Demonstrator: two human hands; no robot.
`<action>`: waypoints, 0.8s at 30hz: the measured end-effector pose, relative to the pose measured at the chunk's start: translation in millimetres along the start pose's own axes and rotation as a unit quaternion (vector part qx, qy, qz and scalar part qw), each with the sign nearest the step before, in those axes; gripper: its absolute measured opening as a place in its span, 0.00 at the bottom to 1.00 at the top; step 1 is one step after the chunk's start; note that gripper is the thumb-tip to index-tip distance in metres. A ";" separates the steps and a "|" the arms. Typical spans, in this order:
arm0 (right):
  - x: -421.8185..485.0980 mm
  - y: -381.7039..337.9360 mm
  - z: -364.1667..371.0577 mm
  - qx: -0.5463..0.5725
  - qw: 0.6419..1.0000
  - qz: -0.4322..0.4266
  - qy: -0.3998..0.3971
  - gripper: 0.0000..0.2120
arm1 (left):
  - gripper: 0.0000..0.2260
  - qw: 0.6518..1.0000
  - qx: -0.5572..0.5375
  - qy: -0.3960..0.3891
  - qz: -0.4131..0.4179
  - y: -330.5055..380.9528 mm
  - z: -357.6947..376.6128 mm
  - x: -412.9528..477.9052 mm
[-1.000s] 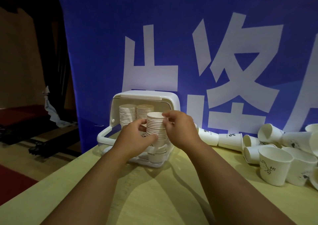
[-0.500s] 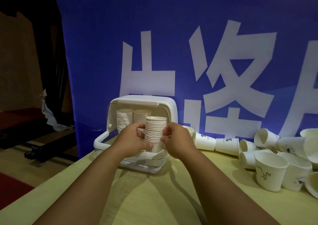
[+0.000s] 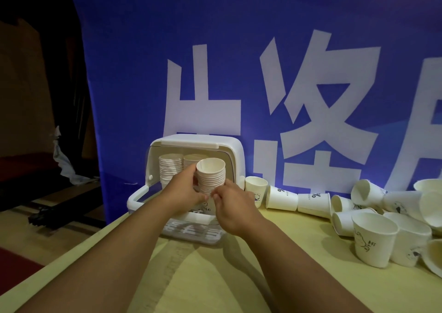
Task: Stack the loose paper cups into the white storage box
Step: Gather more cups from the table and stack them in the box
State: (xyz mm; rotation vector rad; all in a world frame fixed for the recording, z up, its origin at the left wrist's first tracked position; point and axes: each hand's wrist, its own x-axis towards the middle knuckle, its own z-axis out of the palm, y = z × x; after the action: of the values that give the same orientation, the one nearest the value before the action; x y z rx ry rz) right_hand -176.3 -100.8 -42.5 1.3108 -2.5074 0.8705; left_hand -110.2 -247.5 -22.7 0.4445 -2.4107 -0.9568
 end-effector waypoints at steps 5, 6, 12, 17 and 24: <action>-2.4 1.5 3.9 -0.064 0.995 0.004 -0.074 0.19 | 0.37 1.000 -0.026 -0.005 -0.001 0.4 5.6 1.6; -2.5 2.6 4.5 -0.070 0.995 0.004 -0.075 0.19 | 0.36 1.000 -0.019 -0.006 -0.003 0.0 6.3 1.1; -5.4 4.5 4.7 -0.082 0.994 0.004 -0.070 0.22 | 0.11 0.996 0.082 -0.019 0.011 -3.4 3.8 4.6; -4.6 6.7 1.7 -0.100 0.992 0.012 -0.074 0.21 | 0.21 0.975 0.149 -0.163 0.000 -4.3 5.3 14.1; -4.7 8.2 -0.2 -0.123 0.992 -0.003 0.000 0.16 | 0.23 0.957 0.199 -0.211 0.016 0.8 8.8 23.7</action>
State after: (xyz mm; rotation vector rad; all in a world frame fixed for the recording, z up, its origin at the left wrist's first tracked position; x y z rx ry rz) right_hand -180.0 -93.8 -47.7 1.2366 -2.5112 0.5384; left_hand -134.6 -253.3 -19.8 0.3647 -3.0071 -0.5879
